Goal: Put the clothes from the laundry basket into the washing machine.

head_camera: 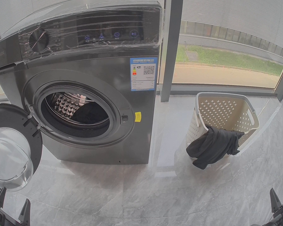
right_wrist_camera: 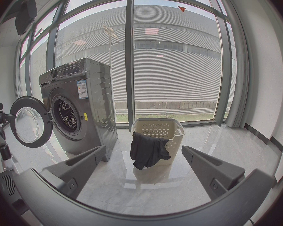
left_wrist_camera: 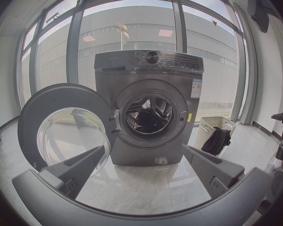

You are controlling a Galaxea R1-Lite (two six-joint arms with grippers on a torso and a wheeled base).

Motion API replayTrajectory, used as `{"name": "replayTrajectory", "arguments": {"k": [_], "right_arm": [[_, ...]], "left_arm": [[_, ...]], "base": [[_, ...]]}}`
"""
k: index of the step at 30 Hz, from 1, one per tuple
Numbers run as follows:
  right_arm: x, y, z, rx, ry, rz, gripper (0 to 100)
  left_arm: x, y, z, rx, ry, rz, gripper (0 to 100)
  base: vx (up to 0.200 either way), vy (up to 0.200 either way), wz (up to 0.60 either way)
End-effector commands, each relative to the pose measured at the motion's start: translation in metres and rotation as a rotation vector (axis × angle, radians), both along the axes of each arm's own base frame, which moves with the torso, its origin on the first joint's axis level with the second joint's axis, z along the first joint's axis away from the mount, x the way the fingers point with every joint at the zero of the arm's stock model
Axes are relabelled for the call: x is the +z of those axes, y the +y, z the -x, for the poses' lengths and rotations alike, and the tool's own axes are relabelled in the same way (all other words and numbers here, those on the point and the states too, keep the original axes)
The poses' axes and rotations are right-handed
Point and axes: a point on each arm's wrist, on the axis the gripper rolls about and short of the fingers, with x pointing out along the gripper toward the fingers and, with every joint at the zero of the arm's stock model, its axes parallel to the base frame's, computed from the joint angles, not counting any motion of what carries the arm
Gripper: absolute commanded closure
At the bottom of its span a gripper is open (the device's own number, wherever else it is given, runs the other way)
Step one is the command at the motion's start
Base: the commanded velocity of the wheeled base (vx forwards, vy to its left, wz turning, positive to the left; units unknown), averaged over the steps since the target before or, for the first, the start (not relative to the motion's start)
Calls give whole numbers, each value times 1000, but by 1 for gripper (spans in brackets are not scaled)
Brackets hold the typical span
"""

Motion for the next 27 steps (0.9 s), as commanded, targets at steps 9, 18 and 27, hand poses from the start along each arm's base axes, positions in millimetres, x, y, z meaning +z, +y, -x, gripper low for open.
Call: {"name": "replayTrajectory", "arguments": {"k": [9, 18, 27], "right_arm": [[-5, 0, 0, 0, 2, 0, 0], [-5, 0, 0, 0, 2, 0, 0], [-5, 0, 0, 0, 2, 0, 0]], "left_arm": [[-5, 0, 0, 1, 6, -3, 0], [-5, 0, 0, 3, 4, 0, 0], [-5, 0, 0, 3, 5, 4, 0]], "base": [[0, -67, 0], [0, -200, 0], [0, -44, 0]]}}
